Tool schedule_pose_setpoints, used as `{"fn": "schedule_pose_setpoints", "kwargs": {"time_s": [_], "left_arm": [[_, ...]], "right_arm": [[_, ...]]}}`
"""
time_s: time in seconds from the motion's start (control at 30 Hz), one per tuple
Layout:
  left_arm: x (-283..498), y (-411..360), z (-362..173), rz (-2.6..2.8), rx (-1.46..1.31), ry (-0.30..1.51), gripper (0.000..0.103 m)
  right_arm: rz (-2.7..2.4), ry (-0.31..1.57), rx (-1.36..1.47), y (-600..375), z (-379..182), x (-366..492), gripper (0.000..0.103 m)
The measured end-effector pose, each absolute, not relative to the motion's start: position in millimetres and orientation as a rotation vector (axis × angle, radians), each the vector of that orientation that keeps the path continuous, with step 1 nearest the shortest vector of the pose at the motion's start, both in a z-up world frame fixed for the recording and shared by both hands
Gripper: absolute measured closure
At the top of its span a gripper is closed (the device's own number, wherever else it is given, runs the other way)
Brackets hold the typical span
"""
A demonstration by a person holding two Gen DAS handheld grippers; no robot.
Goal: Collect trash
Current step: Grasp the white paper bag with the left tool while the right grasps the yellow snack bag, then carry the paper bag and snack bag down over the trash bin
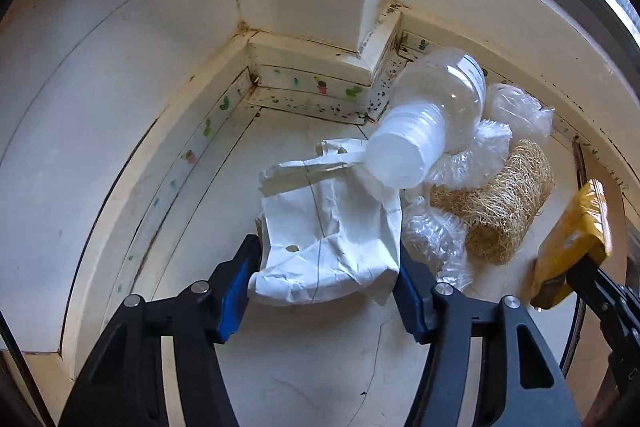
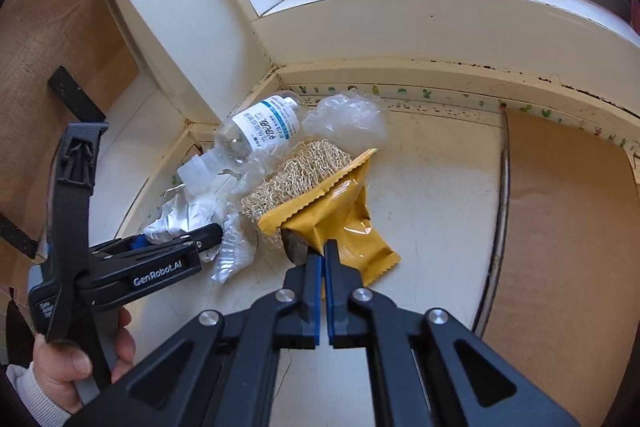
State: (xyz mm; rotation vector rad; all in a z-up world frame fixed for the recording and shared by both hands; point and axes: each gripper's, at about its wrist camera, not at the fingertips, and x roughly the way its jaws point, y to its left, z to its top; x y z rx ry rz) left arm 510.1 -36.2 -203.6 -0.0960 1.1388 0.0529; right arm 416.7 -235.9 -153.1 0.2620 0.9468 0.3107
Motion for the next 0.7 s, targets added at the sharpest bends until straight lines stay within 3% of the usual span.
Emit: {"fn": "schedule_pose_setpoints", "kwargs": {"time_s": [0.7], "left_arm": [[348.6, -10.0, -146.3, -0.262, -0.313, 1.088, 0.045]], "right_arm": [[0.375, 0.918, 0.375, -230.5, -111.7, 288.3, 0.102]]}}
